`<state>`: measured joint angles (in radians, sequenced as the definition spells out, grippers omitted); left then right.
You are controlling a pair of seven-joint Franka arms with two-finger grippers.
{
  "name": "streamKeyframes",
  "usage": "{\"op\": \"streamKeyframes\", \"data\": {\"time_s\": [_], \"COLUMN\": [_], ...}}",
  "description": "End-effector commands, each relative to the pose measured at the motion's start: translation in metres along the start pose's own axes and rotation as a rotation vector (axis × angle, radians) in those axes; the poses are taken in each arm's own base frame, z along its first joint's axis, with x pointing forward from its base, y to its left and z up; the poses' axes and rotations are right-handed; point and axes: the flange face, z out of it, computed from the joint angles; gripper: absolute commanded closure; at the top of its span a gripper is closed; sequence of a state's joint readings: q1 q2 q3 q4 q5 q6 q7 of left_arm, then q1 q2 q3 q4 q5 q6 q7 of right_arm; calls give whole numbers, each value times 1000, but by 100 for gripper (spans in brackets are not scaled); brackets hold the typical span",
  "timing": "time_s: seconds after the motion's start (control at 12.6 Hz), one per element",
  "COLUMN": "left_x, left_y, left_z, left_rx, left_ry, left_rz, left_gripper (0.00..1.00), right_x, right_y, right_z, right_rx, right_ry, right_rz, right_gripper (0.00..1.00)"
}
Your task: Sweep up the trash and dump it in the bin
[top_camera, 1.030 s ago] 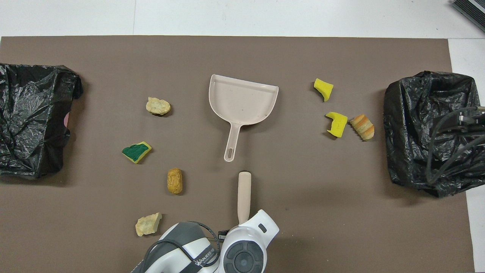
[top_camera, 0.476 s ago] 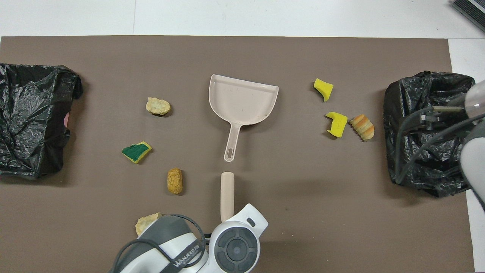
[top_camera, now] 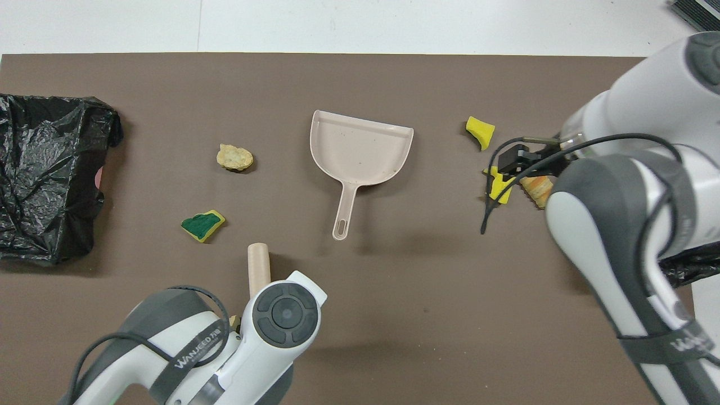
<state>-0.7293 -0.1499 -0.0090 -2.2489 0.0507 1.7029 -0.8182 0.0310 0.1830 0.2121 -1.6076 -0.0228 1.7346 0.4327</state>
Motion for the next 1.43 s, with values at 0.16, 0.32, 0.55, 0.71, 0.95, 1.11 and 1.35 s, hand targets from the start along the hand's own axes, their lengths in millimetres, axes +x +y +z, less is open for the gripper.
{"op": "streamKeyframes", "data": {"time_s": [0.16,0.32,0.55,0.71,0.95,1.11,1.35], "left_x": [-4,-3,-9,-17,-11,-9,0], "left_y": [-48,-62,-80,-84,-83,-73,-66], "left_z": [20,29,48,61,74,82,83], "left_rx": [106,126,109,71,-15,-56,-125], "left_ry": [-75,-97,-146,-155,-220,-234,-263], "left_rz": [-267,-402,-503,-544,-602,-675,-761], "left_gripper": [100,100,100,100,100,100,100], "right_x": [-26,-34,-45,-44,-65,-71,-68], "right_y": [-122,-153,-198,-209,-238,-246,-246], "right_z": [53,77,123,134,151,157,156], "right_rx": [24,20,33,56,45,49,60], "right_ry": [31,41,31,42,67,67,93], "right_rz": [97,112,166,170,105,100,98], "right_gripper": [0,0,0,0,0,0,0]}}
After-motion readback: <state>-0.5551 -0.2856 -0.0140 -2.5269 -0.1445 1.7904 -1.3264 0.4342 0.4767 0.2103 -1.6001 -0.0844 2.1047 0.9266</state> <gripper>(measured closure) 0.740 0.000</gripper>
